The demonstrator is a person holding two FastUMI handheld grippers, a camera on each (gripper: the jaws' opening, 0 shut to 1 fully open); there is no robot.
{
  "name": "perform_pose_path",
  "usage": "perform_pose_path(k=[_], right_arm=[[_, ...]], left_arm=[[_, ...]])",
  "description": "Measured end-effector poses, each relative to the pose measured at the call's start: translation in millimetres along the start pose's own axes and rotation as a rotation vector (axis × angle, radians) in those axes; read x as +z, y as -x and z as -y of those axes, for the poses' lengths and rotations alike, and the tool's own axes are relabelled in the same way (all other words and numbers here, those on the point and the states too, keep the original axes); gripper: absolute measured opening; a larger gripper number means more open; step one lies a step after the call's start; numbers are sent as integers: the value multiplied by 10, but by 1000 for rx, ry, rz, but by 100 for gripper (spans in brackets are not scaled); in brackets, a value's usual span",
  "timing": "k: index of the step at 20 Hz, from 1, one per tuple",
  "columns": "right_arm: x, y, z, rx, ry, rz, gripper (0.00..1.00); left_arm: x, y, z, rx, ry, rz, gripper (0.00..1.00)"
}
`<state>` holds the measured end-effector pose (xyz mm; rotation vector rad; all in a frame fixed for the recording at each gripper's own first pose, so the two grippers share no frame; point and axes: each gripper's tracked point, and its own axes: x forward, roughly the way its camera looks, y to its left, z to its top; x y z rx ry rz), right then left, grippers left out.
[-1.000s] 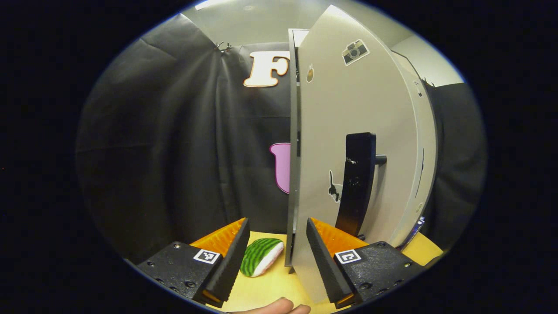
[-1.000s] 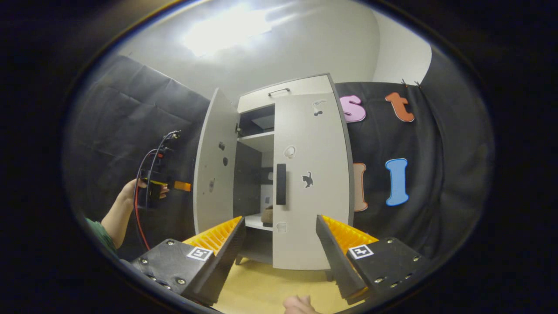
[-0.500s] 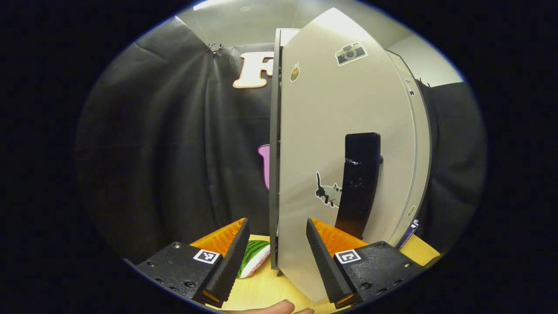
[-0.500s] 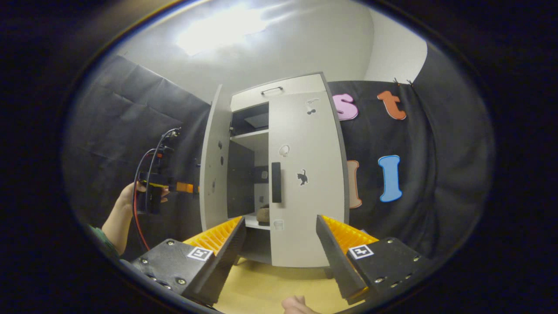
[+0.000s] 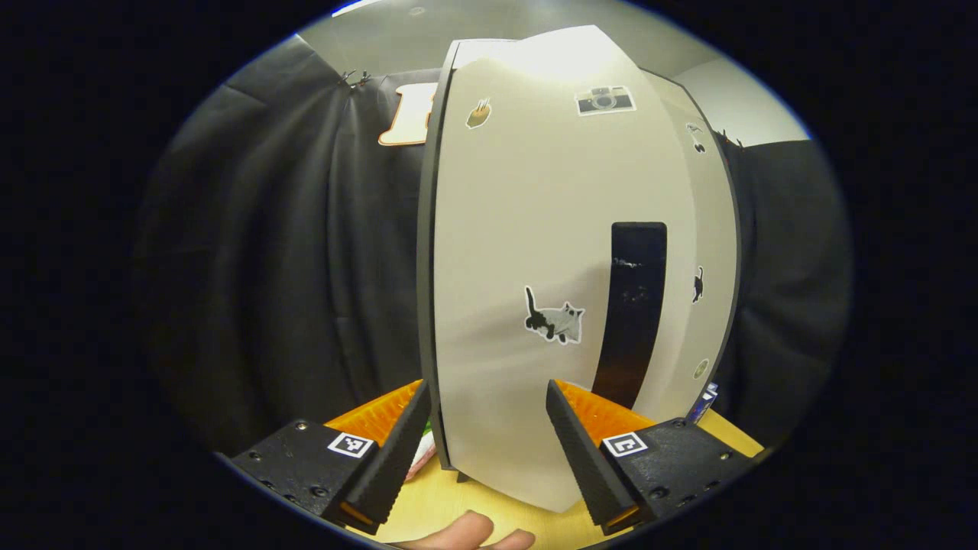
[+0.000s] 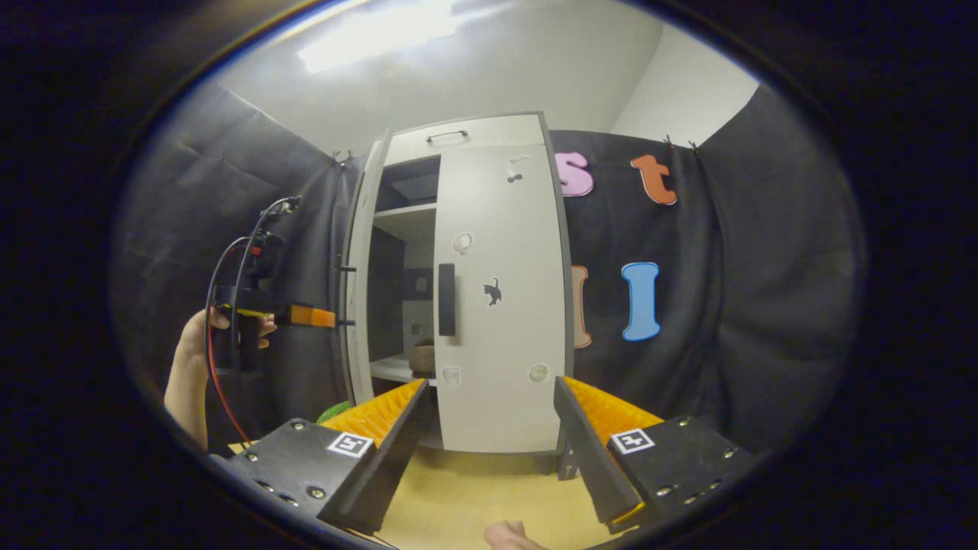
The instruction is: Grab one shoe with the right hand and put it into the shoe cabinet, grab the other shoe with the left hand and put it into the shoe cabinet; then close the right door with the right hand and the left door with the left hand.
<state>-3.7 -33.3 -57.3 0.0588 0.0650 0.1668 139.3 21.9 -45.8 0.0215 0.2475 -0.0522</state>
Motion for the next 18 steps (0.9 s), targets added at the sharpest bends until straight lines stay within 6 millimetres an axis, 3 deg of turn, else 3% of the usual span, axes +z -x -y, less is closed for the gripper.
perform_pose_path(k=[4, 11, 18], right_arm=[[-76, -44, 133, -21, -22, -30, 97], [-93, -105, 335, -72, -40, -44, 98], [-101, -188, 318, -113, -37, -62, 98]], left_arm=[[121, 103, 54, 24, -44, 61, 92], [9, 487, 226, -8, -12, 75, 93], [-118, 804, 430, -5, -71, 103, 93]])
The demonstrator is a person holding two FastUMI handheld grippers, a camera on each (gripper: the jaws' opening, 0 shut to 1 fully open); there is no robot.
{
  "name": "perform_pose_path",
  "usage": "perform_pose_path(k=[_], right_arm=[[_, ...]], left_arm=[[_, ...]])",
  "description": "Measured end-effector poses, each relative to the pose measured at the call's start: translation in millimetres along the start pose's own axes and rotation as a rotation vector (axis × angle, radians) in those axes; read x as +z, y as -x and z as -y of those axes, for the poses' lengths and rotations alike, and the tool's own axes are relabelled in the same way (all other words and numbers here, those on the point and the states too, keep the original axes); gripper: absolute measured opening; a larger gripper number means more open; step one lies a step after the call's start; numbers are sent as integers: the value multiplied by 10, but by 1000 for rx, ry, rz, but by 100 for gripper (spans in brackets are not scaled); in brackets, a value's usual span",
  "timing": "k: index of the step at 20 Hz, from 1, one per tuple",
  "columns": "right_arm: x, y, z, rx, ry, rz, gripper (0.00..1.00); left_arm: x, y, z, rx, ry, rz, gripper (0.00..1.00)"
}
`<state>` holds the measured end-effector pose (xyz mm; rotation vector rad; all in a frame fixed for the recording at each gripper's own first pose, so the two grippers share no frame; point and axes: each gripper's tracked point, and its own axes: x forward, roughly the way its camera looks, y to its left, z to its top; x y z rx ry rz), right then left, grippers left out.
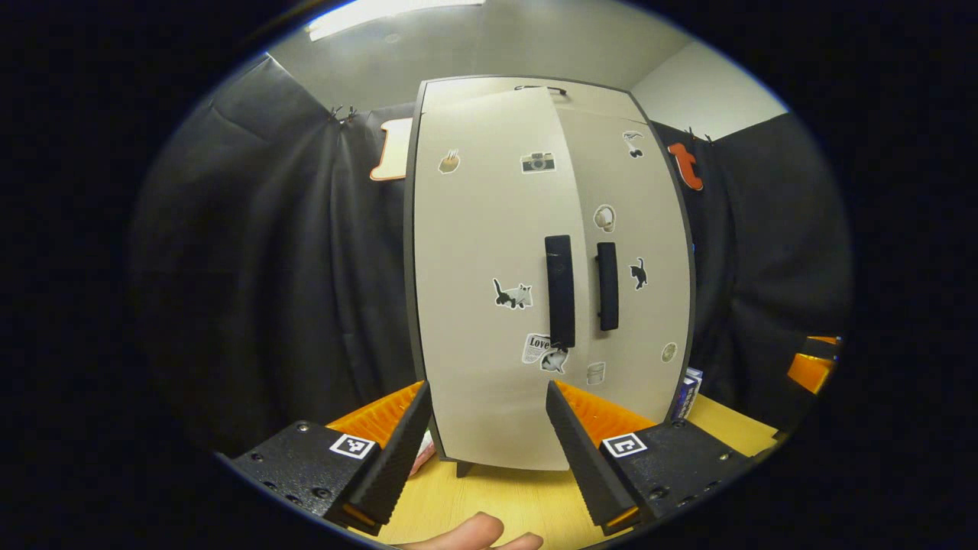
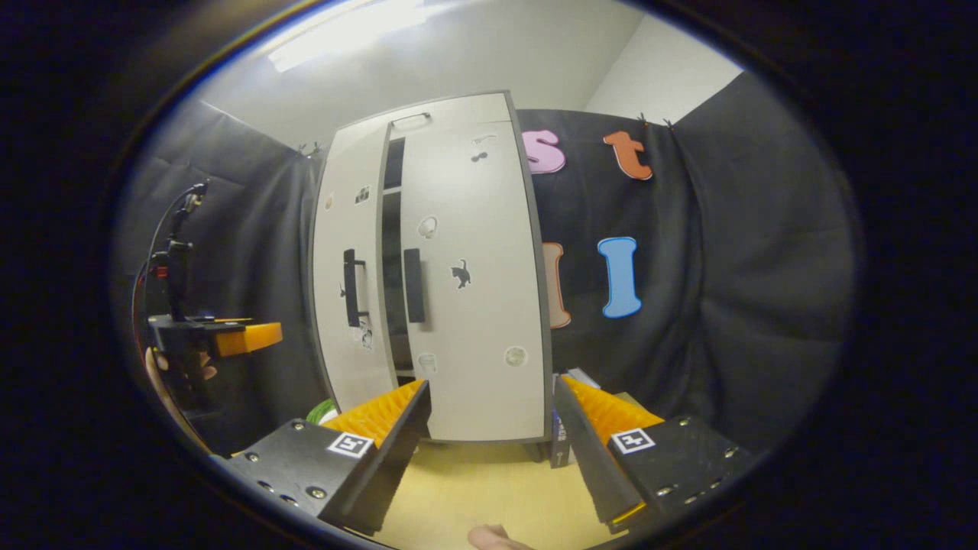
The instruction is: Grab one shoe with the right hand and put it into the shoe cabinet, grab the other shoe with the left hand and put it into the shoe cabinet; then close the right door with the right hand and the left door with the left hand.
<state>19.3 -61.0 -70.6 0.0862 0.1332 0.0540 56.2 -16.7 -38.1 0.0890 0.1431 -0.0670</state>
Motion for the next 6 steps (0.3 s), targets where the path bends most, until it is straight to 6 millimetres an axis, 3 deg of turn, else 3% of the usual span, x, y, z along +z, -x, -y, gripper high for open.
perform_pose_path(k=[6], right_arm=[[74, 4, -195, 14, 12, 0, 95]], left_arm=[[-64, 230, 110, -4, 40, 3, 92]])
